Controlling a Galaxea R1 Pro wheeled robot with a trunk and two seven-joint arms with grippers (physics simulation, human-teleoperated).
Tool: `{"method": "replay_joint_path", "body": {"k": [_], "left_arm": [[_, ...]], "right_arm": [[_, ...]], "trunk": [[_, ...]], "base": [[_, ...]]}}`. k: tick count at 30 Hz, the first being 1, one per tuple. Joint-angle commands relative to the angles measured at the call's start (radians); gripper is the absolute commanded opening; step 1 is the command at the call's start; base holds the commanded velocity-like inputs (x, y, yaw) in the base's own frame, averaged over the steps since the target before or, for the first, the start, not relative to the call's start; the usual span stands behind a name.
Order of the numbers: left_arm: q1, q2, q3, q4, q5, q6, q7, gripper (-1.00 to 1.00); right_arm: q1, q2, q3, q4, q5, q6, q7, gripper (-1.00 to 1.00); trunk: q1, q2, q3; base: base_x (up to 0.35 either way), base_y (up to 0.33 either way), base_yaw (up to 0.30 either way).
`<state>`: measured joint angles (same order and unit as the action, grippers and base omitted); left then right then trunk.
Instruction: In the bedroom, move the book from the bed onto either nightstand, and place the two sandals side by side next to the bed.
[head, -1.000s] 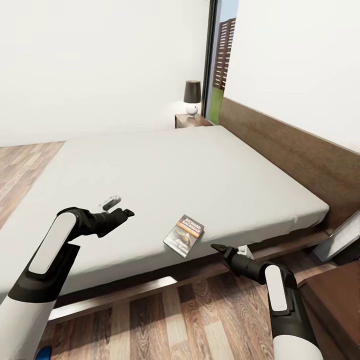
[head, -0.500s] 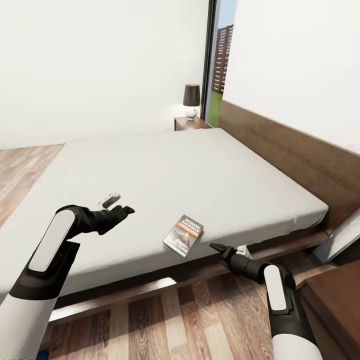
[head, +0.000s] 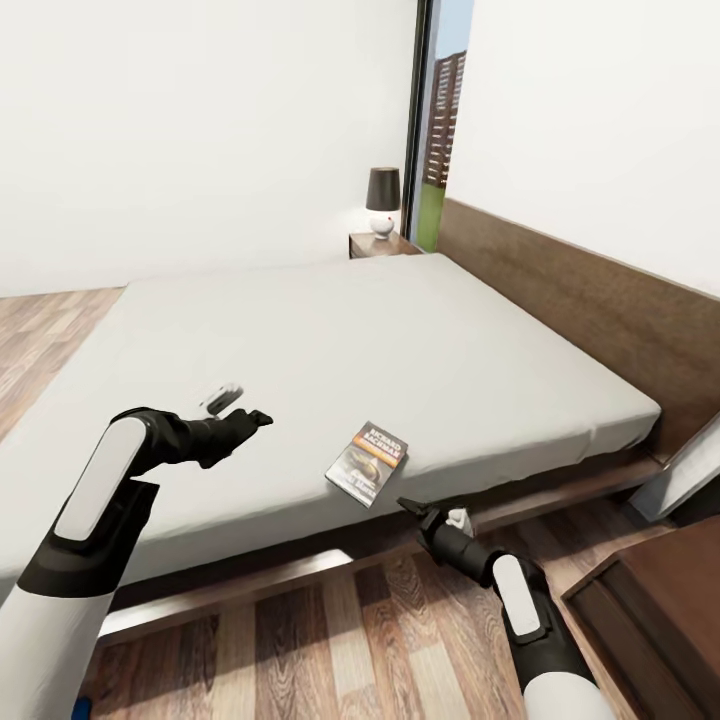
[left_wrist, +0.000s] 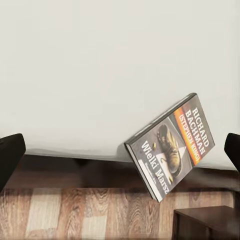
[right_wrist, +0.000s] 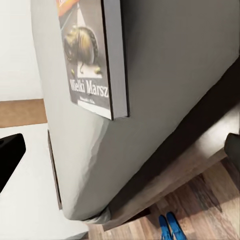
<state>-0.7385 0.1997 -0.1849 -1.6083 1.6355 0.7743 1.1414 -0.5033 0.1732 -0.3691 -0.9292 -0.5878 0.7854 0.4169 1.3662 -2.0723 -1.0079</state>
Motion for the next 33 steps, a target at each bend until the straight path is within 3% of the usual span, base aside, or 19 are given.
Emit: {"method": "replay_joint_path", "body": {"k": [1, 3, 11, 15, 24, 33], "left_arm": [[-0.001, 0.001, -0.001, -0.001, 0.008, 0.002, 0.009, 1.00], [-0.001, 0.003, -0.001, -0.001, 0.016, 0.004, 0.009, 1.00], [-0.001, 0.011, -0.001, -0.001, 0.029, 0.006, 0.009, 1.00], [-0.002, 0.011, -0.001, -0.001, 0.030, 0.007, 0.009, 1.00], [0.006, 0.013, -0.005, -0.001, 0.032, 0.015, 0.005, 1.00], [0.024, 0.012, -0.022, -0.001, 0.031, 0.081, 0.003, 1.00]], "right_arm": [[-0.001, 0.001, -0.005, 0.000, 0.000, 0.006, 0.004, 1.00], [-0.002, 0.001, 0.004, 0.056, 0.002, -0.047, 0.079, 1.00], [-0.019, 0.001, 0.033, 0.185, 0.009, -0.163, 0.218, 1.00], [-0.022, 0.001, 0.040, 0.206, 0.009, -0.181, 0.238, 1.00], [-0.041, 0.000, 0.047, 0.225, 0.009, -0.200, 0.302, 1.00], [-0.044, 0.000, 0.046, 0.227, 0.008, -0.201, 0.315, 1.00]], "trunk": [[0.004, -0.008, -0.004], [0.011, -0.022, -0.010], [0.042, -0.078, -0.035], [0.057, -0.106, -0.048], [0.057, -0.106, -0.048], [0.057, -0.106, -0.048]], "base": [[0.000, 0.000, 0.000], [0.000, 0.000, 0.000], [0.000, 0.000, 0.000], [0.000, 0.000, 0.000], [0.000, 0.000, 0.000], [0.100, 0.074, 0.000]]}}
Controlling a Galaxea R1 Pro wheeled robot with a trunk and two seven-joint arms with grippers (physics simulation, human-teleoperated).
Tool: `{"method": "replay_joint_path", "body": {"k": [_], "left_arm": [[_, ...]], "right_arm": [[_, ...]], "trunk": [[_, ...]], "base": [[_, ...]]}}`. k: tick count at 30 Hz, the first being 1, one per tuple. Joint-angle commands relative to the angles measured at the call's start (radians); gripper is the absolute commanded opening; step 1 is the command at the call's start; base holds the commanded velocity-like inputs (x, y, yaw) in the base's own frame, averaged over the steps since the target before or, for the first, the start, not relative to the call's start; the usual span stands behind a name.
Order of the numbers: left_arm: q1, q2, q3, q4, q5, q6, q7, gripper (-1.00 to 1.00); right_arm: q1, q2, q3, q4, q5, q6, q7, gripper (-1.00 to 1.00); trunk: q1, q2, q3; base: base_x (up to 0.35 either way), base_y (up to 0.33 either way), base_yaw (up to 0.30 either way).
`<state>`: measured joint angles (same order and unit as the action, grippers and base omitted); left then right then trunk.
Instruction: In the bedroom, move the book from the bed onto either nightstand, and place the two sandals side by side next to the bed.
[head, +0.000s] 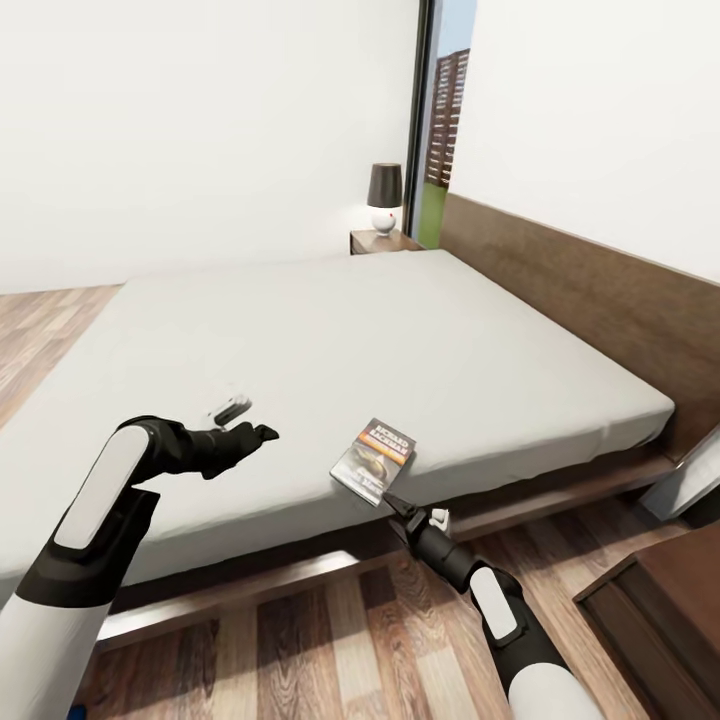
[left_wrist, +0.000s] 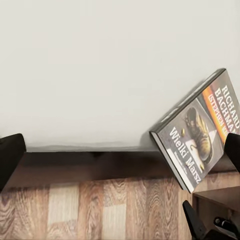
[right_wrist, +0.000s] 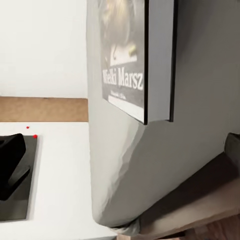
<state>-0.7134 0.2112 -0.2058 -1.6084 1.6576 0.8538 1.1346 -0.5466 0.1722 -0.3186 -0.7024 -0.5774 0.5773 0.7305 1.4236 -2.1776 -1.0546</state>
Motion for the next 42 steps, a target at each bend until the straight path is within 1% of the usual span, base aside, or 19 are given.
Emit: {"method": "replay_joint_path", "body": {"k": [1, 15, 18, 20, 22, 23, 25, 26, 34, 42], "left_arm": [[0.001, 0.001, 0.000, -0.001, 0.008, 0.005, 0.010, 1.00], [0.003, -0.002, 0.007, 0.001, 0.008, 0.004, 0.006, 1.00], [0.001, -0.005, 0.015, 0.001, 0.008, 0.000, 0.005, 1.00], [0.001, -0.008, 0.033, 0.001, 0.009, -0.003, 0.004, 1.00], [0.000, -0.010, 0.052, 0.001, 0.009, -0.005, 0.003, 1.00], [0.000, -0.010, 0.052, 0.001, 0.009, -0.005, 0.003, 1.00], [0.000, -0.011, 0.071, 0.001, 0.010, -0.005, 0.000, 1.00], [0.000, -0.011, 0.075, 0.000, 0.010, -0.005, -0.001, 1.00], [0.000, -0.013, 0.090, 0.000, 0.010, -0.006, -0.005, 1.00], [0.000, -0.013, 0.087, -0.001, 0.009, 0.000, -0.005, 1.00]], "right_arm": [[-0.001, 0.001, -0.005, 0.000, -0.003, 0.007, 0.002, 1.00], [-0.002, 0.001, -0.005, 0.000, -0.004, 0.007, 0.001, 1.00], [-0.002, 0.001, -0.005, 0.000, -0.004, 0.007, 0.001, 1.00], [-0.002, 0.001, -0.005, 0.000, -0.004, 0.007, 0.001, 1.00], [-0.002, 0.001, -0.005, 0.000, -0.005, 0.007, 0.001, 1.00], [-0.002, 0.001, -0.005, 0.000, -0.005, 0.007, 0.001, 1.00], [-0.002, 0.001, -0.005, 0.000, -0.006, 0.007, 0.001, 1.00], [-0.002, 0.001, -0.005, 0.000, -0.006, 0.007, 0.001, 1.00], [-0.003, 0.001, -0.005, 0.000, -0.007, 0.007, 0.001, 1.00], [-0.003, 0.001, -0.005, 0.000, -0.007, 0.007, 0.001, 1.00]], "trunk": [[0.000, 0.000, -0.001], [0.000, 0.000, -0.001], [0.000, 0.000, -0.001], [0.000, 0.000, -0.001], [0.008, -0.014, -0.007], [0.012, -0.021, -0.010], [0.019, -0.035, -0.017], [0.023, -0.042, -0.020], [0.054, -0.098, -0.045], [0.054, -0.098, -0.045]], "base": [[0.074, 0.055, 0.000], [0.026, 0.019, 0.000], [0.003, 0.002, 0.000], [0.002, 0.001, 0.000], [0.001, 0.001, 0.000], [0.001, 0.001, 0.000], [0.000, 0.000, 0.000], [0.000, 0.000, 0.000], [0.000, 0.000, 0.000], [0.000, 0.000, 0.000]]}}
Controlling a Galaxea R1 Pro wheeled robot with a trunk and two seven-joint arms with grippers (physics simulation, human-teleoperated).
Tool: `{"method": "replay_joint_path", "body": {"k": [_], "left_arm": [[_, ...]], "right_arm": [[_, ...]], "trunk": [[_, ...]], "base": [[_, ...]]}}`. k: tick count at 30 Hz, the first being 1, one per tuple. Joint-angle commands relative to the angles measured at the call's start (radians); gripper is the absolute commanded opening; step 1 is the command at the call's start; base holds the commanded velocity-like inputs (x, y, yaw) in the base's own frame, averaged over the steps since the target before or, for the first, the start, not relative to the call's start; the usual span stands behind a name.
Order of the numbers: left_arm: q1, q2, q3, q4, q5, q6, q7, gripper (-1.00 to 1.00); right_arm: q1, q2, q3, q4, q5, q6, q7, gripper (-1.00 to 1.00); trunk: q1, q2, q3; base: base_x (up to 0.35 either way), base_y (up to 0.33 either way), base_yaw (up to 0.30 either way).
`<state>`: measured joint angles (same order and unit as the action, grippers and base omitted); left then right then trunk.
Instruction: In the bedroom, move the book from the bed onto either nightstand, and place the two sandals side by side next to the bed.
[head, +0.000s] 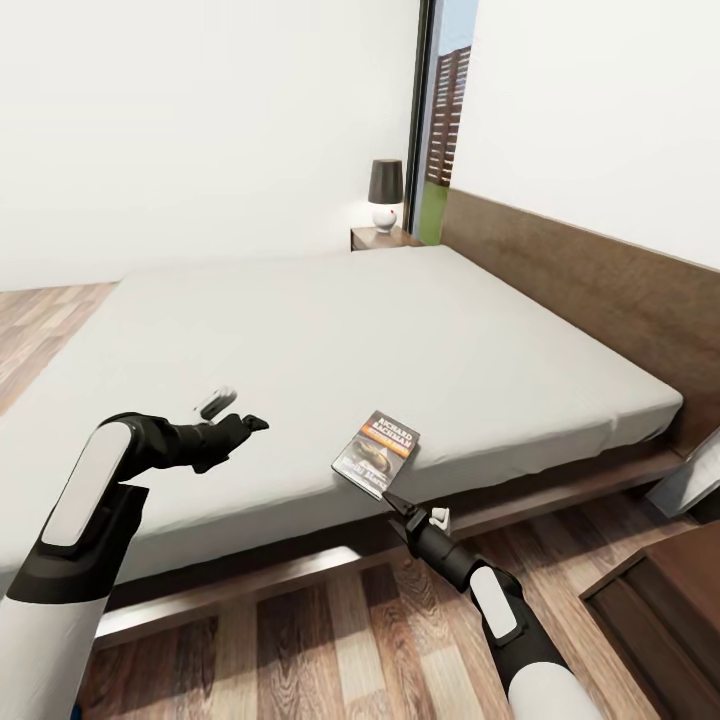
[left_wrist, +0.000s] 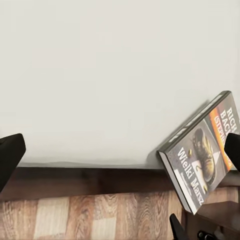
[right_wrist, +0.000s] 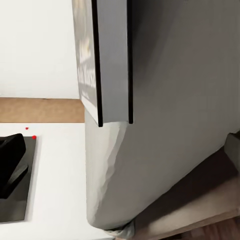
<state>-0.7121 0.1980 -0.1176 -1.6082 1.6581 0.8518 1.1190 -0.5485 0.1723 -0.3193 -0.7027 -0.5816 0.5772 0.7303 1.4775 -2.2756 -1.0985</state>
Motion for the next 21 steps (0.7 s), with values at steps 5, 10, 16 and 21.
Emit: {"method": "replay_joint_path", "body": {"k": [5, 10, 16, 21], "left_arm": [[0.008, 0.006, -0.050, -0.001, -0.003, 0.015, 0.016, 1.00], [0.013, 0.012, -0.080, 0.000, -0.008, 0.018, 0.017, 1.00], [0.015, 0.013, -0.095, 0.001, -0.009, 0.019, 0.018, 1.00], [0.015, 0.013, -0.097, 0.002, -0.009, 0.019, 0.018, 1.00]], "right_arm": [[-0.001, 0.001, -0.004, -0.001, -0.003, 0.007, 0.002, 1.00], [-0.001, 0.001, -0.004, -0.001, -0.003, 0.007, 0.002, 1.00], [-0.001, 0.001, -0.004, -0.001, -0.003, 0.007, 0.002, 1.00], [-0.001, 0.001, -0.004, -0.001, -0.003, 0.007, 0.002, 1.00]], "trunk": [[0.000, 0.000, -0.001], [0.000, 0.000, -0.001], [0.000, 0.000, -0.001], [0.000, 0.000, -0.001]], "base": [[0.062, 0.000, 0.000], [0.222, 0.000, 0.000], [0.106, 0.000, 0.000], [0.030, 0.000, 0.000]]}}
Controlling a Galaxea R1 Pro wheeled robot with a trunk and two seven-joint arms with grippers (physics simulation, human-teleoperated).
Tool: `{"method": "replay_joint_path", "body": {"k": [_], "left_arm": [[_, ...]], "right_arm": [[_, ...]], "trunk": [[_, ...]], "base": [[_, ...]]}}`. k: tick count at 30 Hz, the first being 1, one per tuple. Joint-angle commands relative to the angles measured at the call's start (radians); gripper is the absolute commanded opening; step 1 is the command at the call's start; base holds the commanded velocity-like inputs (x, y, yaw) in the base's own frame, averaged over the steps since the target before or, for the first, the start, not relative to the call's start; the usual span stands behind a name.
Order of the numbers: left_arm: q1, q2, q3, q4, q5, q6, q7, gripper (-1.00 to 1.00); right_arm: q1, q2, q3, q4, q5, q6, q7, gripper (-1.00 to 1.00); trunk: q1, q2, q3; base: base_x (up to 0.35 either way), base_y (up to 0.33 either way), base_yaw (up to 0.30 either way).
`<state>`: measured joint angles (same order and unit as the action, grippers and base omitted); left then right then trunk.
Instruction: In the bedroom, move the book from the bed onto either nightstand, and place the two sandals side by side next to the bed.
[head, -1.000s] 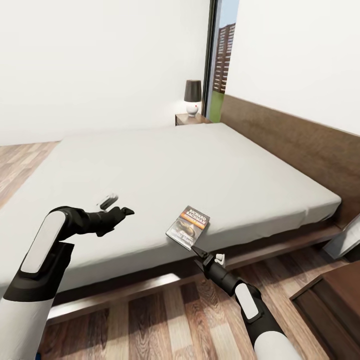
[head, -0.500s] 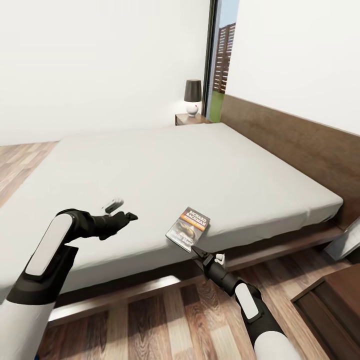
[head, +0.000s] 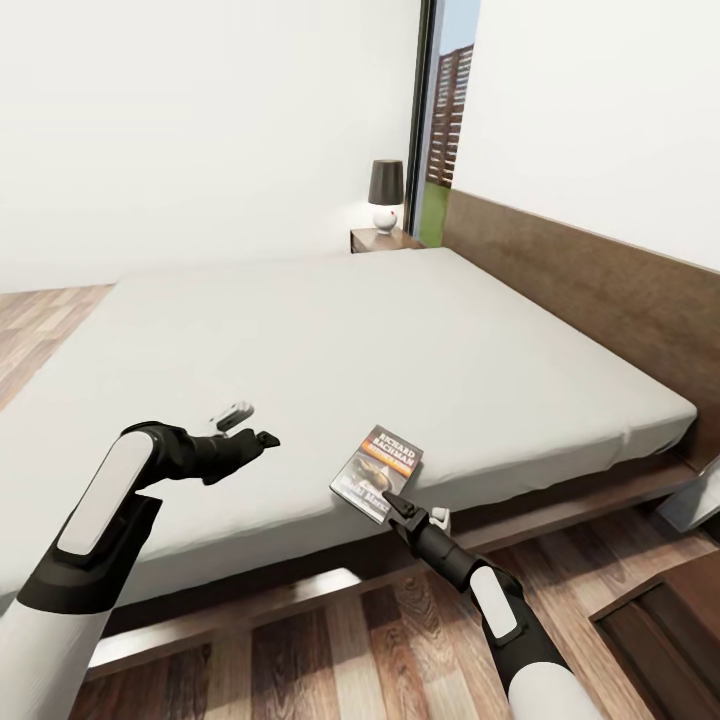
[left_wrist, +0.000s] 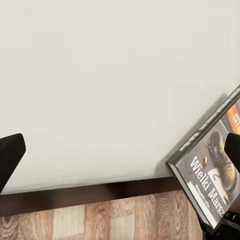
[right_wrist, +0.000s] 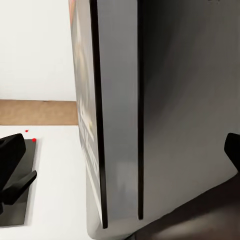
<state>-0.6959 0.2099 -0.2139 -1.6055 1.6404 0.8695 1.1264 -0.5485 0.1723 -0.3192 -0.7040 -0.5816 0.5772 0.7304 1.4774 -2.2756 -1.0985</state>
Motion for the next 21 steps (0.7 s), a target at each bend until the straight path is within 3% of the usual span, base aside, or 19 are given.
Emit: {"method": "replay_joint_path", "body": {"k": [1, 21], "left_arm": [[-0.001, 0.001, -0.001, -0.001, 0.009, 0.002, 0.010, 1.00], [-0.001, 0.002, -0.002, -0.001, 0.008, 0.002, 0.010, 1.00]], "right_arm": [[-0.001, 0.001, -0.004, 0.000, -0.003, 0.007, 0.001, 1.00], [-0.001, 0.001, -0.004, 0.000, -0.003, 0.007, 0.001, 1.00]], "trunk": [[0.000, 0.000, -0.001], [0.000, 0.000, -0.001]], "base": [[0.015, 0.000, 0.000], [0.003, 0.053, 0.000]]}}
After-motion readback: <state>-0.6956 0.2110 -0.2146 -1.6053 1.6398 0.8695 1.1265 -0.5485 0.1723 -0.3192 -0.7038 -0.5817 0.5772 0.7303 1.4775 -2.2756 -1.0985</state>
